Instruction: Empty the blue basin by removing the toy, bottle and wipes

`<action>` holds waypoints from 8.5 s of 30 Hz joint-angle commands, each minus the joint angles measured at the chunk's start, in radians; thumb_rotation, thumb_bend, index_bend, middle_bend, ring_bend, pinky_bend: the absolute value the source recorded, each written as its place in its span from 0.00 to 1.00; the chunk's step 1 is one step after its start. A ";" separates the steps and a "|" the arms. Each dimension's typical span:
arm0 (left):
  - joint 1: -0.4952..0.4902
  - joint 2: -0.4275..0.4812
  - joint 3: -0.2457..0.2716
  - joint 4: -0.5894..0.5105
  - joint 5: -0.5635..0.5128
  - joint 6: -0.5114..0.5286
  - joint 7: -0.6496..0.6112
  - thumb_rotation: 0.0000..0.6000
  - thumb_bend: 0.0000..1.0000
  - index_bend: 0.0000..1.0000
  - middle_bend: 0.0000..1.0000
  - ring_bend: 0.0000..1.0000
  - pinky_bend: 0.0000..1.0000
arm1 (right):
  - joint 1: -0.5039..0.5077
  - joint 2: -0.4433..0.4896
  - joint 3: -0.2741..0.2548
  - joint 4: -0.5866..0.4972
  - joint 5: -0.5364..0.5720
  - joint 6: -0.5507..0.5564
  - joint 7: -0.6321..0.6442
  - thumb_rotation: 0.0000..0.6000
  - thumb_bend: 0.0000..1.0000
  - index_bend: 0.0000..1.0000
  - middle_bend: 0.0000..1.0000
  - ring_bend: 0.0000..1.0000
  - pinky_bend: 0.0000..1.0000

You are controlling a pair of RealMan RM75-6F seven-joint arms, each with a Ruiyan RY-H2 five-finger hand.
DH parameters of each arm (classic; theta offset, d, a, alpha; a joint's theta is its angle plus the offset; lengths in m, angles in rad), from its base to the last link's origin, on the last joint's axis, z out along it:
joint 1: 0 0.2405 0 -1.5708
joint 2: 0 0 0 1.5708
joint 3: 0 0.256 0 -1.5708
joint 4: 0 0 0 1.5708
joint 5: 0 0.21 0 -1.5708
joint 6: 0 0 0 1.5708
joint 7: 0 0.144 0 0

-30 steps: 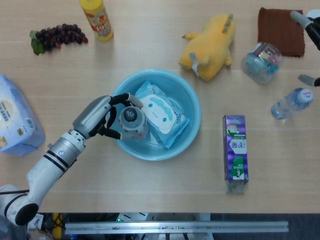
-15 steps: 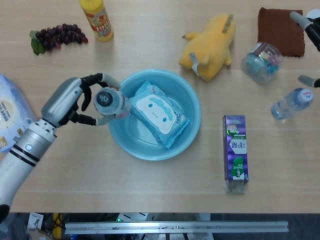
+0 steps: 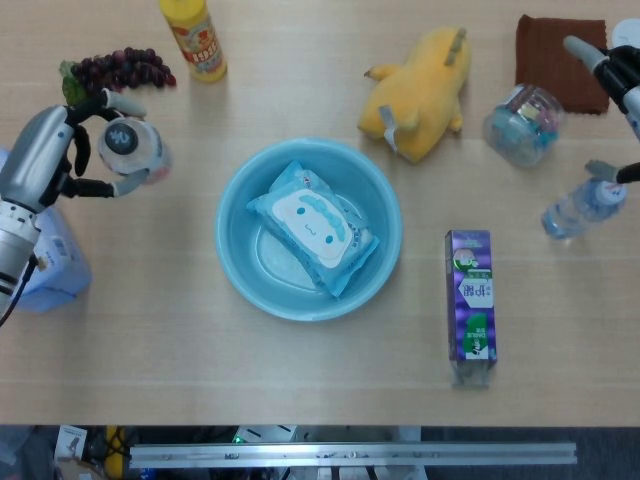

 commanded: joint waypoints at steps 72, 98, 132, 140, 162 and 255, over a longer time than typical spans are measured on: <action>0.278 0.209 0.141 -0.149 0.259 0.313 0.280 1.00 0.23 0.04 0.03 0.00 0.13 | 0.428 -0.400 0.023 0.085 0.131 -0.330 -0.597 1.00 0.00 0.04 0.26 0.19 0.38; 0.307 0.291 0.198 -0.206 0.339 0.318 0.225 1.00 0.23 0.04 0.03 0.00 0.13 | 0.637 -0.772 -0.090 0.481 0.119 -0.326 -0.836 1.00 0.00 0.04 0.16 0.11 0.30; 0.305 0.340 0.235 -0.220 0.390 0.311 0.086 1.00 0.23 0.04 0.03 0.00 0.13 | 0.647 -0.850 -0.182 0.587 -0.031 -0.384 -0.909 1.00 0.00 0.00 0.05 0.00 0.15; 0.304 0.349 0.241 -0.217 0.399 0.314 0.055 1.00 0.23 0.04 0.03 0.00 0.13 | 0.652 -0.889 -0.173 0.624 -0.034 -0.391 -0.924 1.00 0.00 0.12 0.19 0.06 0.16; 0.302 0.358 0.248 -0.216 0.414 0.322 0.025 1.00 0.23 0.04 0.03 0.00 0.13 | 0.642 -0.885 -0.157 0.657 -0.115 -0.366 -0.774 1.00 0.21 0.74 0.61 0.55 0.64; 0.260 0.387 0.242 -0.282 0.434 0.275 0.085 1.00 0.23 0.04 0.03 0.00 0.13 | 0.338 -0.332 -0.088 0.331 -0.216 0.008 -0.486 1.00 0.31 0.93 0.75 0.76 0.89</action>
